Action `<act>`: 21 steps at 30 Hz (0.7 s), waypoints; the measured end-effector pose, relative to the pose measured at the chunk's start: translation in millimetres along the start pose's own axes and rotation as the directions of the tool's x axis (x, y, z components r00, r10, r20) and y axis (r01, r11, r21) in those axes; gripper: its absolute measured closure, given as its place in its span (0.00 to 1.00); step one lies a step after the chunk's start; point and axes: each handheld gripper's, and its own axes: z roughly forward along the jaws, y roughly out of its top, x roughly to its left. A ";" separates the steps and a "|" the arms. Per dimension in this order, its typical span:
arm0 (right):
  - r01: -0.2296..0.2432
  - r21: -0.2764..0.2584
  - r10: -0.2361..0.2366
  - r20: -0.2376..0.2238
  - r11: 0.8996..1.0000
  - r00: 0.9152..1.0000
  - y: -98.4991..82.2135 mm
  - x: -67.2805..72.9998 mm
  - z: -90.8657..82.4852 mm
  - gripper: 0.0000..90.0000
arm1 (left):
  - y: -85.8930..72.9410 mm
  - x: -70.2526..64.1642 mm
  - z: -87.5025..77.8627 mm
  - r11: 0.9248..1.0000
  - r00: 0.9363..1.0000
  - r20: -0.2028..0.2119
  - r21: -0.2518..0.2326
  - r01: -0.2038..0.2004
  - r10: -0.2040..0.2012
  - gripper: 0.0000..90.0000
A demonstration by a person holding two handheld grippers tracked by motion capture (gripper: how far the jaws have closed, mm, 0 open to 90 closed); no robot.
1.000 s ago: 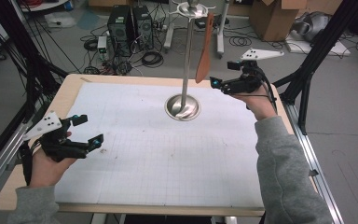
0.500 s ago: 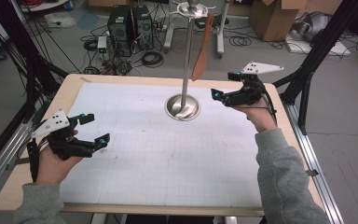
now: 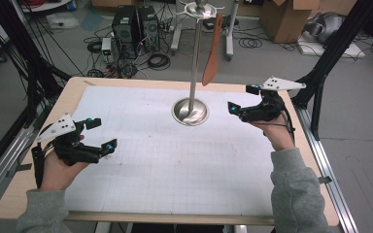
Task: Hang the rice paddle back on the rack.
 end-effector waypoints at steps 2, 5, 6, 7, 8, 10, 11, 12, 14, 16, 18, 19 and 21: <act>-0.012 -0.016 0.012 0.003 1.000 1.000 -3.1 0.3 -4.7 0.00 | -0.5 0.4 0.2 1.000 1.000 -0.004 0.003 0.001 -0.001 0.03; -0.006 -0.021 0.007 0.013 1.000 1.000 -7.7 0.2 -9.7 0.00 | -0.9 0.8 0.4 1.000 1.000 -0.004 0.003 0.001 -0.001 0.03; -0.010 -0.019 0.011 0.017 1.000 1.000 -9.5 0.3 -11.1 0.00 | -1.0 0.8 0.3 1.000 1.000 -0.004 0.003 0.003 -0.003 0.03; -0.013 -0.016 0.013 0.021 1.000 1.000 -11.4 0.4 -12.5 0.00 | -1.0 0.8 0.3 1.000 1.000 -0.004 0.002 0.003 -0.003 0.03; -0.014 -0.014 0.015 0.023 1.000 1.000 -12.8 0.6 -13.3 0.00 | -1.0 0.7 0.2 1.000 1.000 -0.006 0.002 0.002 -0.002 0.03; -0.012 -0.011 0.012 0.027 1.000 1.000 -16.8 0.3 -15.3 0.00 | -0.9 0.4 0.1 1.000 1.000 -0.010 0.005 0.001 -0.001 0.03; -0.009 -0.009 0.009 0.036 1.000 0.999 -19.3 0.2 -16.5 0.00 | -0.9 0.3 0.2 1.000 1.000 -0.010 0.004 -0.001 0.001 0.03; -0.007 -0.005 0.007 0.046 1.000 0.999 -20.9 0.3 -17.2 0.00 | -0.8 0.3 0.2 1.000 1.000 -0.010 0.005 -0.002 0.002 0.03; -0.013 0.001 0.013 0.048 1.000 0.999 -25.3 -0.3 -18.4 0.00 | -0.8 0.4 0.3 1.000 1.000 -0.010 0.008 -0.005 0.005 0.03; -0.024 0.009 0.024 0.043 1.000 0.999 -29.7 -1.1 -19.2 0.00 | -1.1 0.3 0.6 1.000 1.000 -0.008 0.009 -0.002 0.002 0.03; -0.032 0.009 0.031 0.043 0.999 0.999 -34.2 -2.2 -20.5 0.00 | -1.2 0.4 0.8 1.000 1.000 -0.009 0.009 -0.003 0.003 0.03; -0.039 0.009 0.038 0.040 0.999 0.998 -36.2 -2.5 -21.4 0.00 | -1.3 0.4 0.9 1.000 1.000 -0.011 0.009 -0.001 0.001 0.03; -0.044 0.006 0.044 0.040 0.999 0.998 -39.9 -3.4 -23.0 0.00 | -1.5 0.5 1.1 1.000 1.000 -0.012 0.010 -0.002 0.002 0.03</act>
